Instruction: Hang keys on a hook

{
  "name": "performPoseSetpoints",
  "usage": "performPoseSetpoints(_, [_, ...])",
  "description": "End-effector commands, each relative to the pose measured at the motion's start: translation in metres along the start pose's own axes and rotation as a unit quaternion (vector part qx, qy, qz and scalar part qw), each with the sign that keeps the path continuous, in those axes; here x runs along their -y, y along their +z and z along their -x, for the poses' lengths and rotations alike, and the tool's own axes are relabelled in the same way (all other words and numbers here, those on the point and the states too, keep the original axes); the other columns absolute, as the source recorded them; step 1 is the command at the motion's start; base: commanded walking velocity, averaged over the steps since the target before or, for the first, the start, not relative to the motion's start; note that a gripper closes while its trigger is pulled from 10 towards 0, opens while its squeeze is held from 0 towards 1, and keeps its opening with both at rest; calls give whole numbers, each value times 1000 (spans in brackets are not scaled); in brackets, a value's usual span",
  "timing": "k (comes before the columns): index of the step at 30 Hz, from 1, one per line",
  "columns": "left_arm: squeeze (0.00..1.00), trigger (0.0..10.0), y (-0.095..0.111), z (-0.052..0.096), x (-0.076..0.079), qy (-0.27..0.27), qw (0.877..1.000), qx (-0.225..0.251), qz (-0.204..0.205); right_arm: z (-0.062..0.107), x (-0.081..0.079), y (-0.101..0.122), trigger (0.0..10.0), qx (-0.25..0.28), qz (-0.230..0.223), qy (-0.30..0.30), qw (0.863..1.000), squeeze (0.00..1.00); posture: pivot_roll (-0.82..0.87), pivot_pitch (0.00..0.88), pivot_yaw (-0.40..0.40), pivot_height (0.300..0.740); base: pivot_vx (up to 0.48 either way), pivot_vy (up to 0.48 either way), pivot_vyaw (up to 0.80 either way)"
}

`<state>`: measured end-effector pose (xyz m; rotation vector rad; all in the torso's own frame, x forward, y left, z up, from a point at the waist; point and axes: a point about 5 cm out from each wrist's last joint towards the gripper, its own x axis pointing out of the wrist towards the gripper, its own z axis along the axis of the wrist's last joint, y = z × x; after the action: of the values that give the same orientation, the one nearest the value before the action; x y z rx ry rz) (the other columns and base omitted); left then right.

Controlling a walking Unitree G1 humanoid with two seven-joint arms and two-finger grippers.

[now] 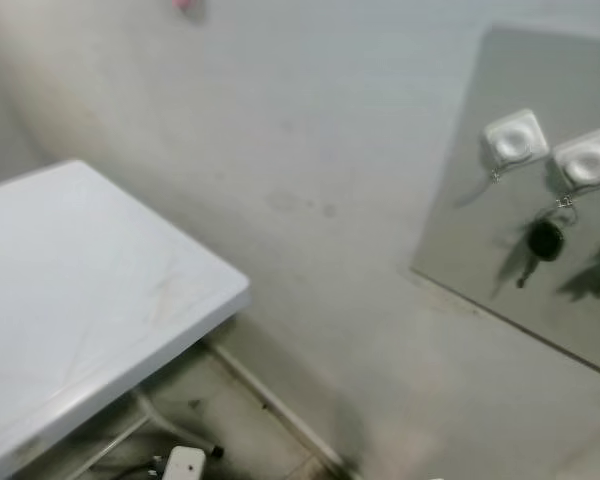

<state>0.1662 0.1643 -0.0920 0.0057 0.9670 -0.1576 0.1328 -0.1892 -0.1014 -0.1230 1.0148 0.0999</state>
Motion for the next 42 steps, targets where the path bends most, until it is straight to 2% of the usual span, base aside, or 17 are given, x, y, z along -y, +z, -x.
performPoseSetpoints(1, [0, 10000, -5, 2, -8, 11, 1000, -9, -1, -2, -5, 6, 10000, 8, -1, 8, 1000, 0, 39, 0, -23, 740, 0, 0, 800])
performPoseSetpoints(9, [0, 10000, -8, 1, 3, 8, 1000, -16, 0, -2, -4, 6, 10000, 6, -2, 8, 1000, 0, 41, 0, -26, 740, 0, 0, 800])
performPoseSetpoints(22, [0, 10000, -4, -1, 9, 4, 1000, -10, 12, -2, -5, 6, 10000, 7, -6, 10, 1000, 0, 47, 0, -35, 740, 0, 0, 800])
performPoseSetpoints(28, [0, 10000, -4, -1, 5, 8, 999, -8, 33, -2, -5, 8, 10000, 8, -20, 13, 1000, 0, 53, 0, -37, 740, 0, 0, 800])
performPoseSetpoints(34, [0, 10000, -6, 1, -2, 15, 999, -10, 45, -2, -3, 7, 10000, 8, -40, 10, 999, 0, 54, 0, -38, 740, 0, 42, 0])
performPoseSetpoints(42, [0, 10000, -13, 4, -10, 18, 998, -16, 50, -2, -3, 8, 10000, 11, -50, 10, 999, 0, 52, 0, -36, 740, 0, 422, 0])
